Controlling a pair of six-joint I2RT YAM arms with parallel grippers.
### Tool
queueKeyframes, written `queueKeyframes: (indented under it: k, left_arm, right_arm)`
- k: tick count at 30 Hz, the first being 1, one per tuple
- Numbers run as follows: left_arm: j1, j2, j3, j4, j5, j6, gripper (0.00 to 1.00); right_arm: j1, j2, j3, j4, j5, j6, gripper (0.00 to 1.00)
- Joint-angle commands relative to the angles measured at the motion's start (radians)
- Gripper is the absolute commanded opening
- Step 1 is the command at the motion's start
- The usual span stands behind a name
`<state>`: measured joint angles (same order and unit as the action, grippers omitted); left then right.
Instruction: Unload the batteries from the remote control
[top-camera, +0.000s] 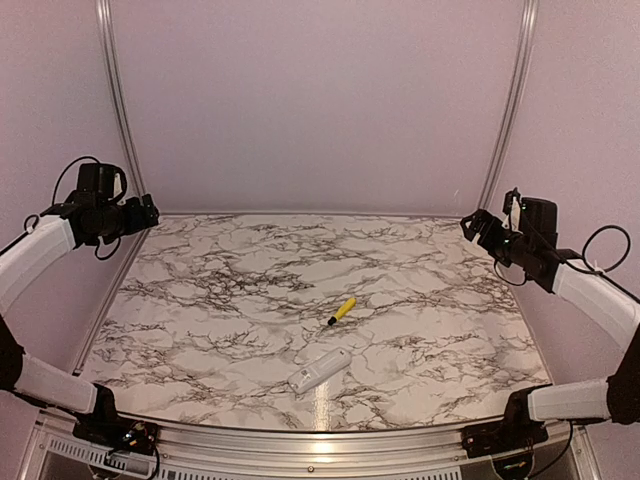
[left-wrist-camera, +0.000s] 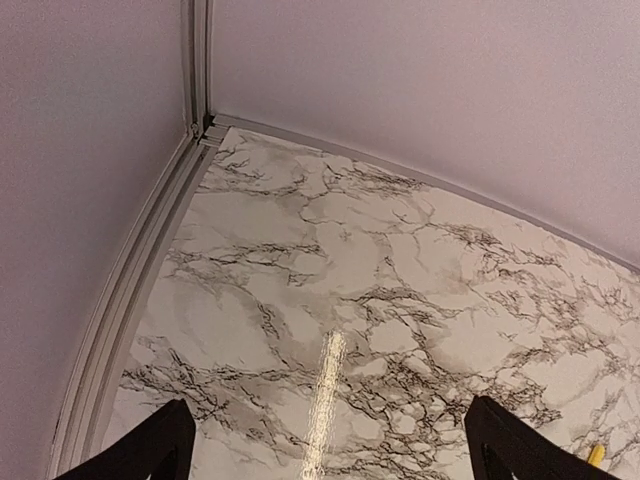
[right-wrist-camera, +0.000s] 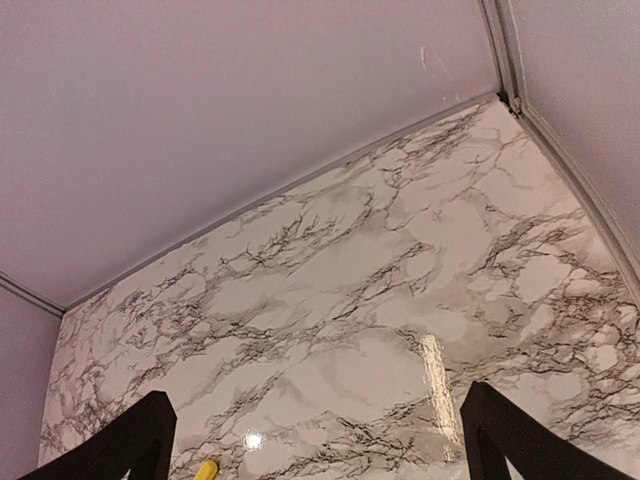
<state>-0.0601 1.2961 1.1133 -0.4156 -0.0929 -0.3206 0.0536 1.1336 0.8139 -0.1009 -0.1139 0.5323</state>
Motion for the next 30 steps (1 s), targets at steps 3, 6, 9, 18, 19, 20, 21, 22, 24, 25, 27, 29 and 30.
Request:
queueKeyframes:
  k: [3, 6, 9, 18, 19, 20, 21, 22, 24, 25, 27, 29, 30]
  left_arm:
    - [-0.044, -0.084, -0.044, -0.083, 0.217, 0.040, 0.99]
    - [-0.144, -0.081, -0.031, -0.118, 0.198, 0.066, 0.99]
    - [-0.242, -0.067, -0.006, -0.157, 0.158, 0.080, 0.99]
    - [-0.410, -0.076, -0.015, -0.179, 0.179, 0.117, 0.99]
    - [-0.428, -0.079, -0.021, -0.181, 0.179, 0.121, 0.99]
    - [-0.446, -0.083, -0.027, -0.182, 0.176, 0.125, 0.99]
    - [-0.463, -0.087, -0.033, -0.180, 0.172, 0.128, 0.99]
    - [-0.482, -0.091, -0.041, -0.180, 0.168, 0.129, 0.99]
    - [-0.519, -0.099, -0.059, -0.177, 0.154, 0.134, 0.99]
    - [-0.536, -0.104, -0.071, -0.173, 0.149, 0.138, 0.99]
    - [-0.571, -0.111, -0.095, -0.156, 0.144, 0.143, 0.99]
    - [-0.612, -0.122, -0.120, -0.128, 0.136, 0.152, 0.99]
    - [-0.634, -0.127, -0.136, -0.107, 0.132, 0.162, 0.99]
  right_arm:
    - [-0.007, -0.059, -0.022, -0.050, -0.046, -0.010, 0.98]
    - [-0.006, -0.065, -0.025, -0.080, -0.063, -0.019, 0.98]
    - [-0.005, -0.047, -0.003, -0.142, -0.055, -0.038, 0.99]
    - [0.006, -0.048, 0.040, -0.274, -0.108, -0.153, 0.98]
    - [0.013, -0.050, 0.040, -0.276, -0.122, -0.163, 0.98]
    - [0.029, -0.051, 0.040, -0.277, -0.129, -0.171, 0.98]
    - [0.045, -0.051, 0.044, -0.282, -0.129, -0.177, 0.98]
    - [0.060, -0.051, 0.046, -0.286, -0.129, -0.187, 0.98]
    - [0.095, -0.050, 0.053, -0.294, -0.121, -0.201, 0.99]
    - [0.110, -0.048, 0.059, -0.297, -0.118, -0.208, 0.98]
    - [0.135, -0.047, 0.062, -0.303, -0.120, -0.217, 0.98]
    - [0.150, -0.046, 0.065, -0.304, -0.133, -0.224, 0.99]
    - [0.156, -0.045, 0.064, -0.303, -0.139, -0.226, 0.98]
